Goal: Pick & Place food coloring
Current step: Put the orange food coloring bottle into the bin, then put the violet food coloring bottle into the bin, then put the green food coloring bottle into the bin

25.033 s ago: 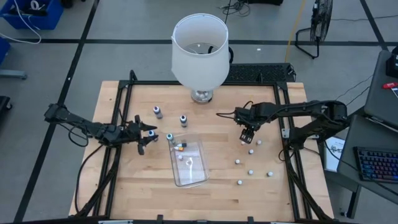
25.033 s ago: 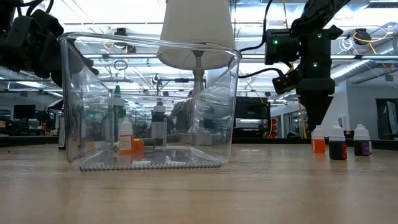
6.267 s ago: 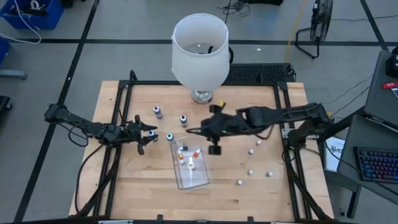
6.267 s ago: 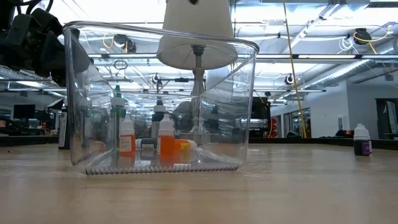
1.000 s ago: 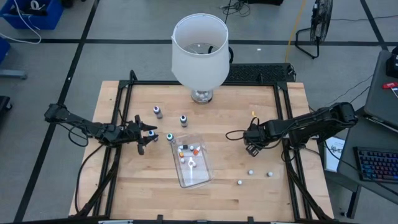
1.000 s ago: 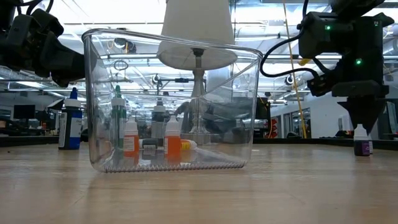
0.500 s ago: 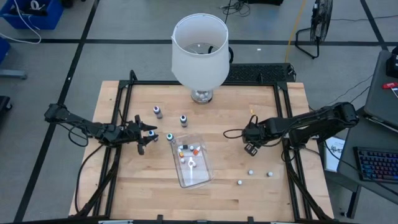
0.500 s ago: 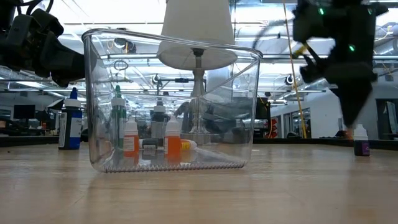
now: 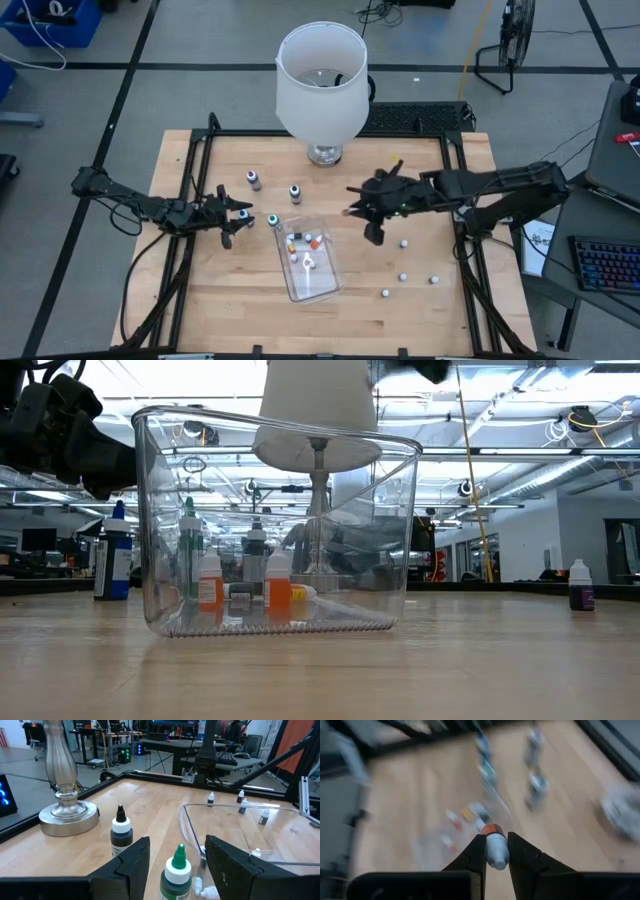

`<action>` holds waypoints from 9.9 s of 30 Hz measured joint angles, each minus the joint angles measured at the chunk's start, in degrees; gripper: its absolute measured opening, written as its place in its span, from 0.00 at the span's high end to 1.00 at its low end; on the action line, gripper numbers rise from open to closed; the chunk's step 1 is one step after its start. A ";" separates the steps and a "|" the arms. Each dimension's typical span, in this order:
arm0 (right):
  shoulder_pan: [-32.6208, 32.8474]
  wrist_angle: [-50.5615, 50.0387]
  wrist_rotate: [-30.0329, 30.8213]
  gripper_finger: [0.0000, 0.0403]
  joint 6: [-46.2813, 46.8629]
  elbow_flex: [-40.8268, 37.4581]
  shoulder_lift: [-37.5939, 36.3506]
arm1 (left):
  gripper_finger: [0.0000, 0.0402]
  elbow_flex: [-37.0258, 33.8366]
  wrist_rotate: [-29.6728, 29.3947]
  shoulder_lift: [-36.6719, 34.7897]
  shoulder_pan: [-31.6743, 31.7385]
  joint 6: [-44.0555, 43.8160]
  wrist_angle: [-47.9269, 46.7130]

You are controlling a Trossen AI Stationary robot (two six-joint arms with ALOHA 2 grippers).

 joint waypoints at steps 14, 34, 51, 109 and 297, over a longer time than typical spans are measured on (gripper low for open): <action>2.82 -18.04 -0.17 0.89 -11.91 41.31 29.70 | 0.52 0.00 -0.01 0.00 0.00 0.00 0.00; 2.67 -28.65 -7.68 0.89 -13.21 39.89 53.69 | 0.52 0.00 -0.01 0.00 -0.01 0.00 0.00; 1.05 -21.55 -9.11 0.88 -15.28 33.45 53.83 | 0.52 0.00 0.00 0.00 0.00 0.00 0.00; 13.54 -43.11 -1.40 0.55 54.26 -12.35 6.34 | 0.52 0.00 0.01 0.00 0.00 0.00 0.00; 28.26 -32.44 -7.73 0.64 51.78 10.86 31.56 | 0.52 0.02 0.00 0.00 0.00 0.00 -0.02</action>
